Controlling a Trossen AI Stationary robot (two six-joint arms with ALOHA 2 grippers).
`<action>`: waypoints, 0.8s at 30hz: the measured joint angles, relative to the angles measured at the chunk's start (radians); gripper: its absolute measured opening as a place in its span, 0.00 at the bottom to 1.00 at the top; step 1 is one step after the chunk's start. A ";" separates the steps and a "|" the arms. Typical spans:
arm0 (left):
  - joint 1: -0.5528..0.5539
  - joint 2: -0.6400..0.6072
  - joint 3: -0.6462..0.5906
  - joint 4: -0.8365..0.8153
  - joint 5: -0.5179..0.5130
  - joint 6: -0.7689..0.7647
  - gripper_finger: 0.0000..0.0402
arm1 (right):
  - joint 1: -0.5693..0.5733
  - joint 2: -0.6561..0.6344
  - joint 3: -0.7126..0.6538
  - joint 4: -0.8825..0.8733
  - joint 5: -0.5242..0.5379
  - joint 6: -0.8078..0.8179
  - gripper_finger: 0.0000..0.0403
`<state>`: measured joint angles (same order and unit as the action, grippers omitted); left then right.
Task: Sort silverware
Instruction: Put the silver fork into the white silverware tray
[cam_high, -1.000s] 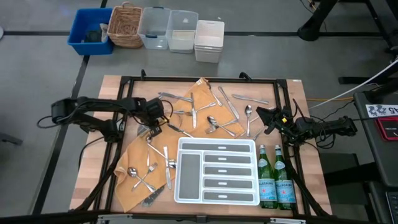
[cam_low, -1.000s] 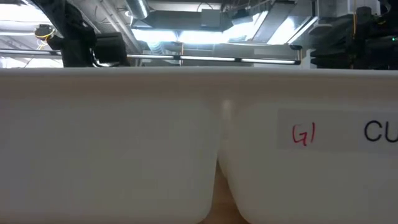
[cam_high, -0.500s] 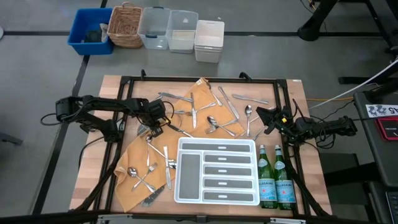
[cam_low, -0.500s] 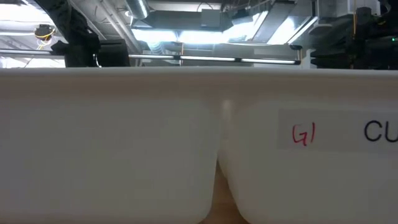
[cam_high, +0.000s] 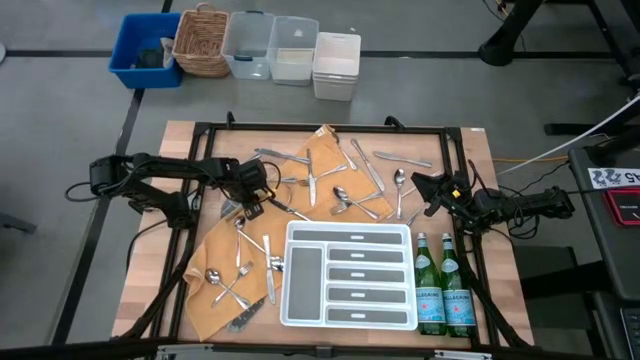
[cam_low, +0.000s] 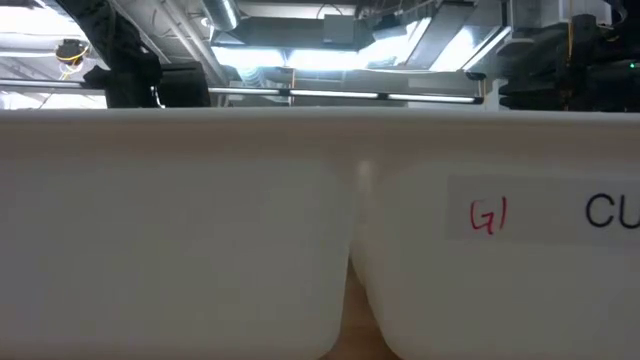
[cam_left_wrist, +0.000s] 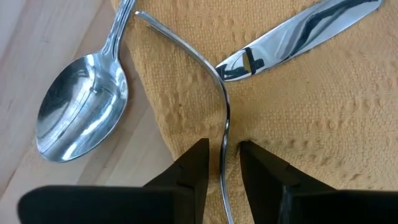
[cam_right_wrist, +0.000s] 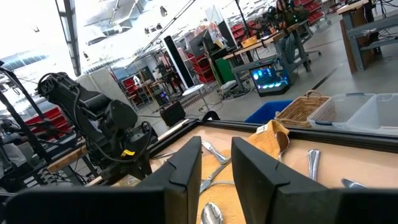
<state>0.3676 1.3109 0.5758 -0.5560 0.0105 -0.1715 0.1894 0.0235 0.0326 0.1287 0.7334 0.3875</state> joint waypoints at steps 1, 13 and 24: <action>0.000 0.000 0.000 0.000 0.000 -0.011 0.20 | 0.000 0.000 0.000 0.000 0.000 0.000 0.22; 0.001 0.000 0.043 -0.033 0.000 -0.111 0.20 | 0.000 0.000 0.000 0.000 0.000 0.000 0.22; 0.002 0.000 0.049 0.025 -0.016 -0.109 0.20 | 0.000 0.000 0.000 -0.001 0.000 0.000 0.22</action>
<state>0.3695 1.3109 0.6247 -0.5309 -0.0059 -0.2806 0.1897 0.0235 0.0326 0.1280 0.7334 0.3874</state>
